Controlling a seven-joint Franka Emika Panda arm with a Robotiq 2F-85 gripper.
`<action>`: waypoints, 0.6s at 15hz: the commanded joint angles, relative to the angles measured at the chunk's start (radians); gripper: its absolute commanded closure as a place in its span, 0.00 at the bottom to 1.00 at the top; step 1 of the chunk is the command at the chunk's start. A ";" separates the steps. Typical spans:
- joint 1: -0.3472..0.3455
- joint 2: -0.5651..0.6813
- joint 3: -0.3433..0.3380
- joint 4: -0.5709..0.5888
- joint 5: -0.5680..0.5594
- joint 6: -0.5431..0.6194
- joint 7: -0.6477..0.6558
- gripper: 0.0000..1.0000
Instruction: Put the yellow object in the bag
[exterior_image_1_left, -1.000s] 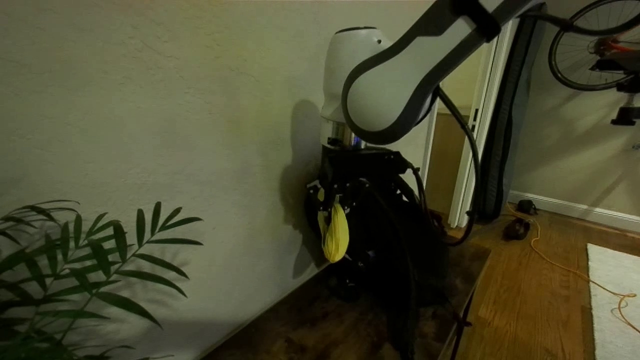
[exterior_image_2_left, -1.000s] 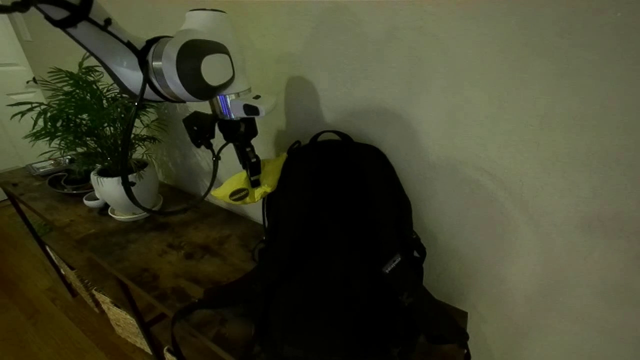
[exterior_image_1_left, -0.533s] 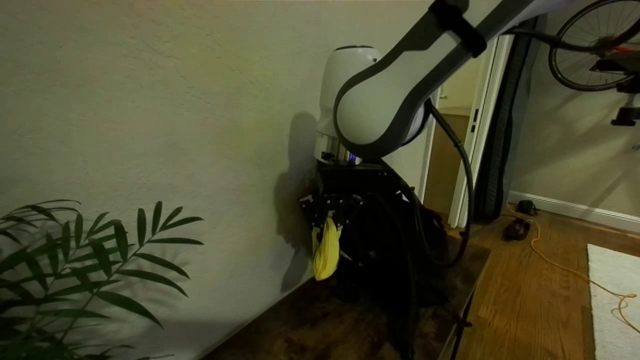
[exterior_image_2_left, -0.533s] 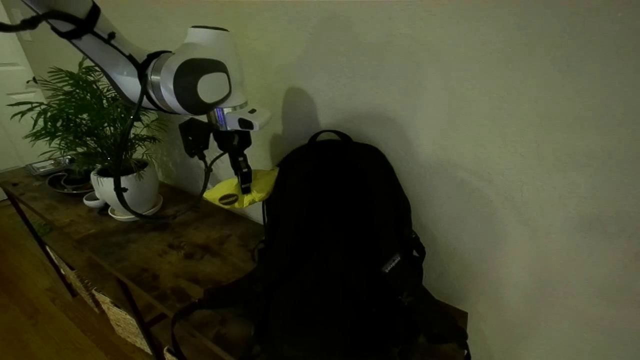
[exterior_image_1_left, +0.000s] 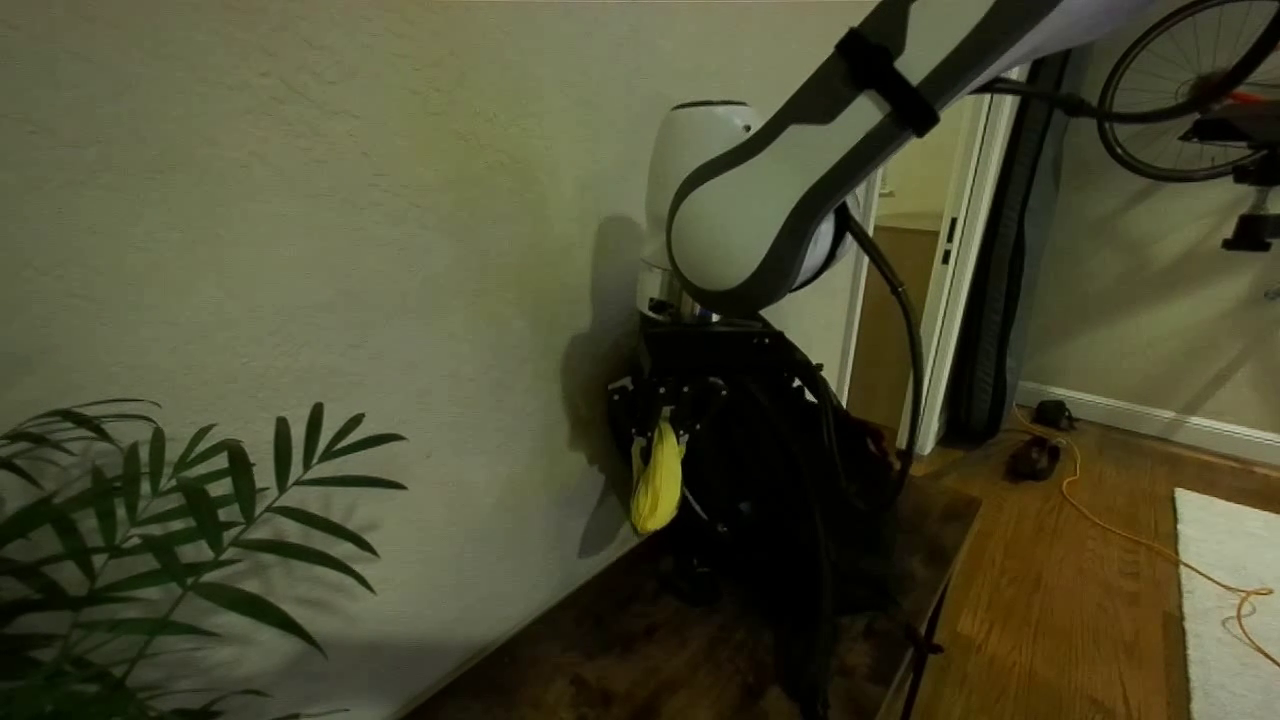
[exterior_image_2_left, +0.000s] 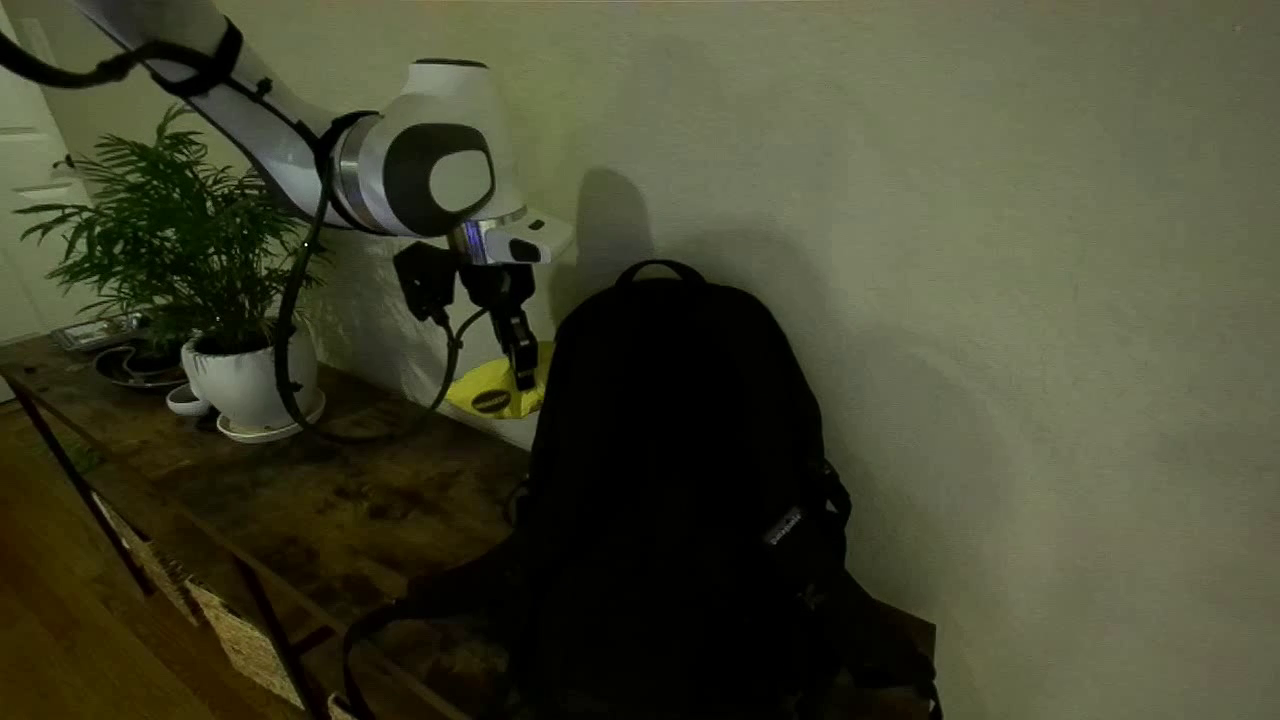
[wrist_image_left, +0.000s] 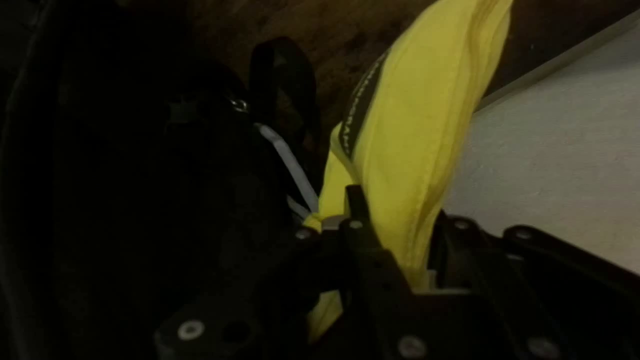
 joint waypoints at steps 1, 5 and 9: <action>-0.012 0.002 -0.028 0.026 -0.014 0.006 -0.003 0.94; 0.032 -0.002 -0.102 0.025 -0.094 0.024 0.043 0.94; 0.094 0.002 -0.171 0.034 -0.228 0.016 0.093 0.94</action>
